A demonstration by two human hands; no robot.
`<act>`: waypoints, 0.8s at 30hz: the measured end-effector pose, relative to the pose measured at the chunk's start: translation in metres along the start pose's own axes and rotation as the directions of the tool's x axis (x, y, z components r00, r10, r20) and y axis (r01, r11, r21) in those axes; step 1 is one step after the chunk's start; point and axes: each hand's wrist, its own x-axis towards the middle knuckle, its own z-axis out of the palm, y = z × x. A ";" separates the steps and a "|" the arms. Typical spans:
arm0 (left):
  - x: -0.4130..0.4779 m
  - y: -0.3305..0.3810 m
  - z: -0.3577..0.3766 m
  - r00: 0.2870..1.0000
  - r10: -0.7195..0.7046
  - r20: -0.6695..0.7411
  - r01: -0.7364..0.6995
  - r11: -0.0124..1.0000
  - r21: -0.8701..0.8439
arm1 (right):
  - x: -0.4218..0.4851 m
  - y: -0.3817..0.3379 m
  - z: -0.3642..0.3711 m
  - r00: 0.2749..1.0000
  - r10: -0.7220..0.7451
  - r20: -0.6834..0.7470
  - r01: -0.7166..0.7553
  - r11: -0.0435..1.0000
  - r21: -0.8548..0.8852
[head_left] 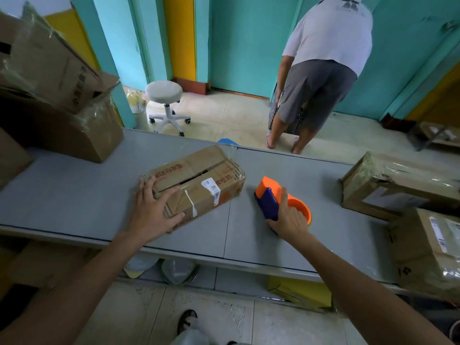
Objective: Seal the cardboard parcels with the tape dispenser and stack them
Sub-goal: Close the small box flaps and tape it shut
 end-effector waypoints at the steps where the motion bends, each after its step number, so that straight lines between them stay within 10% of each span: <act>1: 0.000 0.000 0.001 1.000 0.002 -0.002 -0.002 1.000 0.002 | 0.002 0.001 0.001 1.000 -0.008 0.024 0.009 1.000 -0.014; 14: 0.002 -0.005 -0.004 0.998 0.050 0.046 -0.049 0.998 -0.035 | 0.027 0.005 -0.031 0.945 -0.023 0.326 -0.094 0.937 0.337; 24: 0.010 -0.010 -0.013 0.933 0.282 0.226 -0.281 0.959 -0.034 | -0.002 -0.013 -0.133 0.887 -0.322 0.332 -0.078 0.604 0.793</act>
